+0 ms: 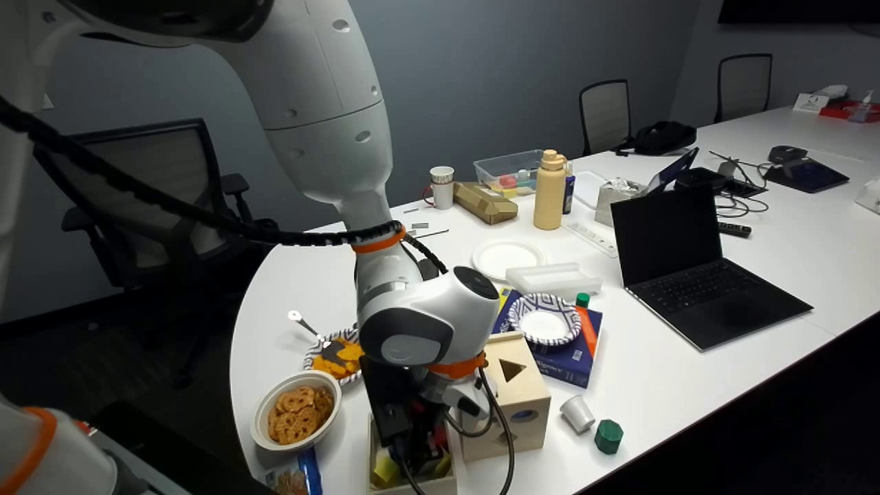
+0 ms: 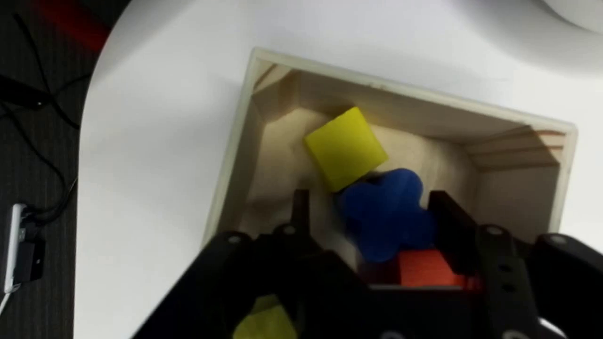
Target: Put the blue block in the toy box
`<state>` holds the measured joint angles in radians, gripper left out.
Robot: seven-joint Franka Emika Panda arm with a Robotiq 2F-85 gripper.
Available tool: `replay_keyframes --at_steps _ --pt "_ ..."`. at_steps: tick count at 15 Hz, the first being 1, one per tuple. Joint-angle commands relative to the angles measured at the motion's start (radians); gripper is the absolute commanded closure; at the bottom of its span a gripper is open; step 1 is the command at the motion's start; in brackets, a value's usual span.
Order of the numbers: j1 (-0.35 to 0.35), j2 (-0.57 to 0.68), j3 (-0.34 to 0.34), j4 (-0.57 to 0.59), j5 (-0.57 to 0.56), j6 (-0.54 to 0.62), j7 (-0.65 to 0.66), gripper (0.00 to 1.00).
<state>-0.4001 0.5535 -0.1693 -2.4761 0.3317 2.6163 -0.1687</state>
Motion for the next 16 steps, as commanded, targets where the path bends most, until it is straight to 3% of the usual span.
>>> replay_keyframes --at_steps 1,3,9,16 --pt "-0.027 0.021 0.018 0.010 -0.010 0.022 -0.012 0.65" --pt "-0.030 0.019 0.019 0.005 -0.011 0.028 -0.010 0.80" --pt "-0.041 -0.072 0.032 -0.039 0.005 -0.007 -0.009 0.81" --pt "0.011 -0.270 -0.031 -0.134 -0.026 -0.068 0.062 0.81"
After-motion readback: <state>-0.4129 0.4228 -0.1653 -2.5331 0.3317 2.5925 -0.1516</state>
